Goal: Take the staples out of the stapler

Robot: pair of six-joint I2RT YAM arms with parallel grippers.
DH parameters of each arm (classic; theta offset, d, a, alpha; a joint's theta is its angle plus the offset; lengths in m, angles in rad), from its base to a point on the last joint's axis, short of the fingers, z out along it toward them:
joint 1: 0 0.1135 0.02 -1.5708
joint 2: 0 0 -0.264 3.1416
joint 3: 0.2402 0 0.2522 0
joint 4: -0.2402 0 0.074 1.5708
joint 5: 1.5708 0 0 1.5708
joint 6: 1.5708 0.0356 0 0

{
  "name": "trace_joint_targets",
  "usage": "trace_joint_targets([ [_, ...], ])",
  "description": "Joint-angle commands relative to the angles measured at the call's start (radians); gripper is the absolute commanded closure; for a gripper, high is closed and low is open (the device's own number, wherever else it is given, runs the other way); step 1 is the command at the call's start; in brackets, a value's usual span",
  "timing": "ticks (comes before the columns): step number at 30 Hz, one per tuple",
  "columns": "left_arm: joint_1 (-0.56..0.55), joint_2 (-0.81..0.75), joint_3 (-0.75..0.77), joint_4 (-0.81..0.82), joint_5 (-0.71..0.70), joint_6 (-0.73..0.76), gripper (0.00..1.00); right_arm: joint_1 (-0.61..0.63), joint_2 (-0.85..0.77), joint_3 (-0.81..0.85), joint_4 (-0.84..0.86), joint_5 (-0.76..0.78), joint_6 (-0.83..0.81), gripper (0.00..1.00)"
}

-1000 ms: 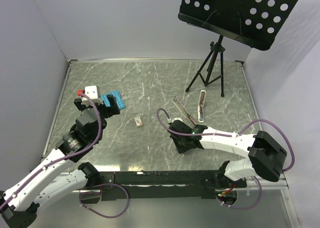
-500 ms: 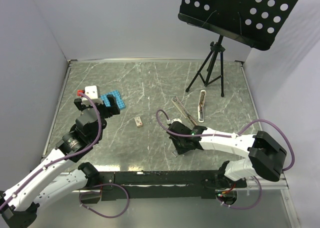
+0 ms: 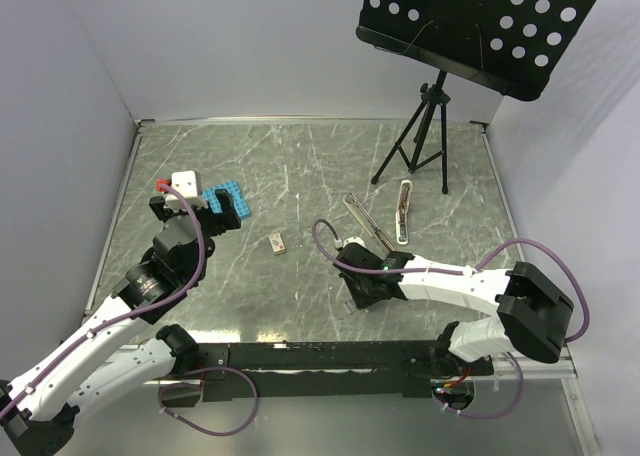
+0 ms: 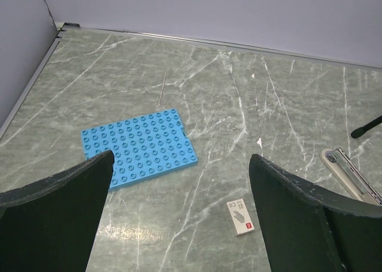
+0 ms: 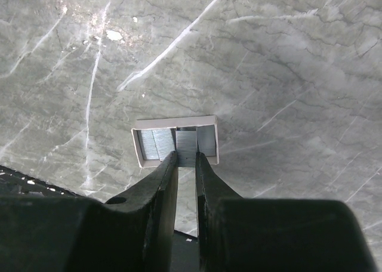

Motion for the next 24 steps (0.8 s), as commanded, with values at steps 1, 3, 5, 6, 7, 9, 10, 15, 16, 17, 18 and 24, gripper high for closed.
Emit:
trace_joint_targets([
  [1,-0.002,0.001,0.008,0.019,-0.009,-0.004,0.00,0.008,-0.011,0.016,-0.027,0.024,0.003,0.79],
  [3,-0.002,0.001,0.006,0.021,-0.009,-0.004,0.01,0.010,-0.014,0.015,-0.024,0.013,0.002,0.81],
  [5,-0.002,0.001,0.006,0.022,-0.008,-0.003,0.01,0.010,-0.026,0.012,-0.022,0.010,0.002,0.81],
  [6,-0.002,0.000,0.006,0.022,-0.008,-0.003,0.01,0.010,-0.036,0.010,-0.022,0.011,0.003,0.81],
  [7,-0.002,0.001,0.006,0.022,-0.008,-0.004,0.01,0.010,-0.039,0.006,-0.021,0.010,0.003,0.81],
  [9,-0.002,0.001,0.006,0.022,-0.008,-0.004,0.01,0.008,-0.039,0.005,-0.021,0.011,0.006,0.81],
  [10,-0.004,0.000,0.006,0.022,-0.008,-0.004,0.01,0.008,-0.036,0.005,-0.022,0.011,0.008,0.81],
  [15,-0.004,-0.002,0.006,0.022,-0.006,-0.004,0.01,0.016,-0.029,0.007,-0.025,0.013,0.011,0.82],
  [16,-0.004,0.001,0.006,0.022,-0.006,-0.004,0.01,0.017,-0.033,0.007,-0.025,0.014,0.011,0.82],
  [17,-0.002,0.001,0.005,0.021,-0.006,-0.004,0.01,0.017,-0.037,0.007,-0.027,0.016,0.012,0.82],
  [18,-0.004,0.001,0.006,0.021,-0.006,-0.004,0.01,0.017,-0.045,0.009,-0.032,0.016,0.012,0.82],
  [24,-0.002,0.007,0.009,0.021,0.001,-0.007,0.01,0.020,-0.069,0.015,-0.044,0.020,0.008,0.82],
])
